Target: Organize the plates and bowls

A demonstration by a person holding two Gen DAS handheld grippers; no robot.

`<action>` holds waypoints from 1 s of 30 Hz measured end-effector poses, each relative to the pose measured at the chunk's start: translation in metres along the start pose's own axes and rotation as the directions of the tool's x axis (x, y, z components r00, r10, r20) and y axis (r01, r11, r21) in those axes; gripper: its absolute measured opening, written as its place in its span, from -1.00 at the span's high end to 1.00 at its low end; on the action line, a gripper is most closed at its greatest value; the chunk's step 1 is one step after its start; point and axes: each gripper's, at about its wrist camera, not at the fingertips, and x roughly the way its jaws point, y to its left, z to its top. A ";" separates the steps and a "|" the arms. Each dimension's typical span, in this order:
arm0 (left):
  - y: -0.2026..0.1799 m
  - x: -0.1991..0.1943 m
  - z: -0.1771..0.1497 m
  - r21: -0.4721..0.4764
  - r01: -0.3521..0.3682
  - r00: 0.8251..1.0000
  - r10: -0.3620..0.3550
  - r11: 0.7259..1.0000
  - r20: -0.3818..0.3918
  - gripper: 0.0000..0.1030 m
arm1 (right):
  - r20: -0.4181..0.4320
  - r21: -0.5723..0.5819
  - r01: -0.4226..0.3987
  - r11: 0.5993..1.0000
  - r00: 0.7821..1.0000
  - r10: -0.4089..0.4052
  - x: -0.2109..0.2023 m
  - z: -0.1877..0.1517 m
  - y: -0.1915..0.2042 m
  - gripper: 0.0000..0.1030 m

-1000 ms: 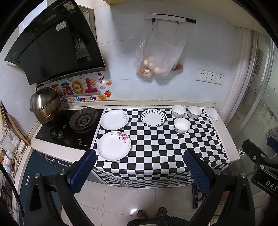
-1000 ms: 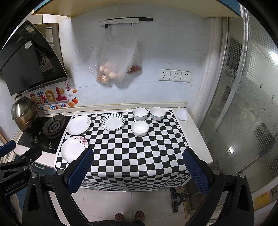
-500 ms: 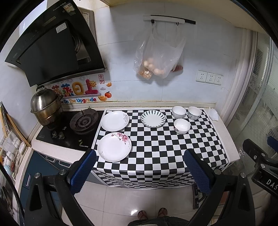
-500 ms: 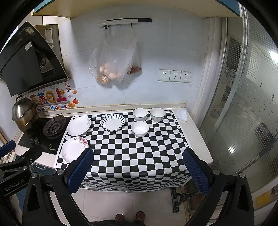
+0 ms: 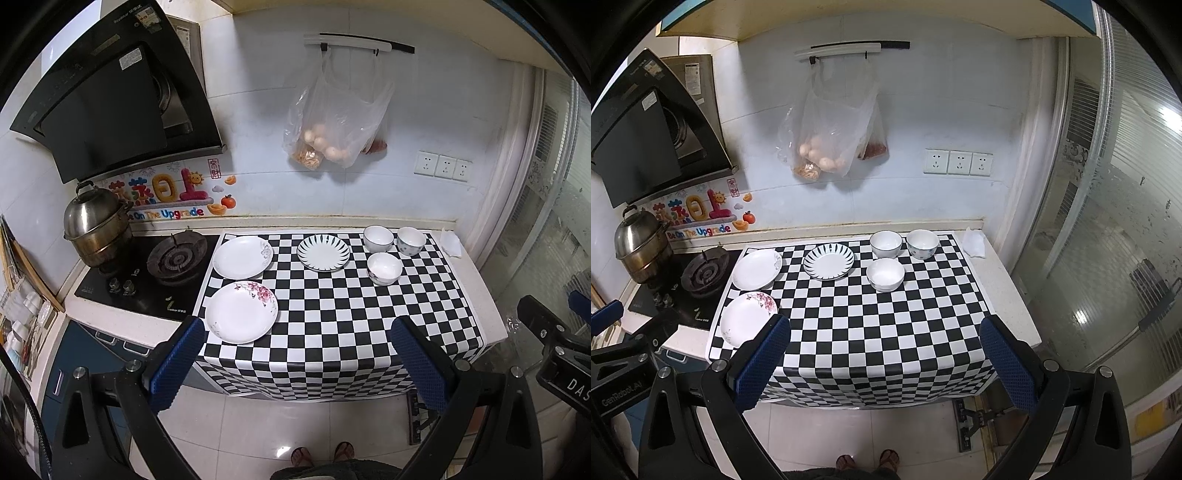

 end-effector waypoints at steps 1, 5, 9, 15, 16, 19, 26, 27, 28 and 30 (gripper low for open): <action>-0.001 0.000 0.000 -0.001 0.002 1.000 -0.002 1.000 0.000 -1.00 | 0.000 0.000 0.001 1.000 1.000 -0.001 -0.001 -0.001 0.000 -1.00; -0.003 -0.001 0.000 -0.004 0.006 1.000 -0.006 1.000 0.002 -1.00 | 0.002 -0.004 0.006 1.000 1.000 -0.006 -0.002 -0.002 0.000 -1.00; -0.002 -0.001 0.002 -0.009 0.008 1.000 -0.008 1.000 0.004 -1.00 | 0.002 -0.004 0.011 1.000 1.000 -0.011 -0.002 -0.001 -0.002 -1.00; 0.003 0.000 0.002 -0.019 0.017 1.000 -0.017 1.000 0.004 -1.00 | -0.002 -0.007 0.016 1.000 1.000 -0.016 -0.002 -0.001 0.000 -1.00; 0.005 0.001 0.003 -0.022 0.018 1.000 -0.018 1.000 0.003 -1.00 | -0.002 -0.006 0.016 1.000 1.000 -0.016 -0.002 -0.001 0.001 -1.00; 0.008 0.003 0.003 -0.026 0.018 1.000 -0.018 0.999 0.001 -1.00 | -0.004 -0.006 0.016 1.000 1.000 -0.016 -0.002 -0.001 0.001 -1.00; 0.021 0.017 0.006 -0.037 0.008 1.000 -0.009 0.999 -0.013 -1.00 | -0.026 -0.003 0.009 1.000 1.000 -0.009 0.010 0.004 0.012 -1.00; 0.024 0.021 0.006 -0.039 0.004 1.000 -0.004 0.999 -0.011 -1.00 | -0.029 0.001 0.004 1.000 1.000 -0.004 0.013 0.005 0.013 -1.00; 0.027 0.026 0.007 -0.038 -0.004 1.000 0.003 0.999 -0.008 -1.00 | -0.032 0.007 -0.002 1.000 0.999 0.002 0.016 0.005 0.015 -1.00; 0.036 0.040 0.009 -0.035 -0.009 1.000 0.009 0.999 -0.013 -1.00 | -0.038 0.034 -0.031 0.999 0.999 0.032 0.028 0.007 0.017 -1.00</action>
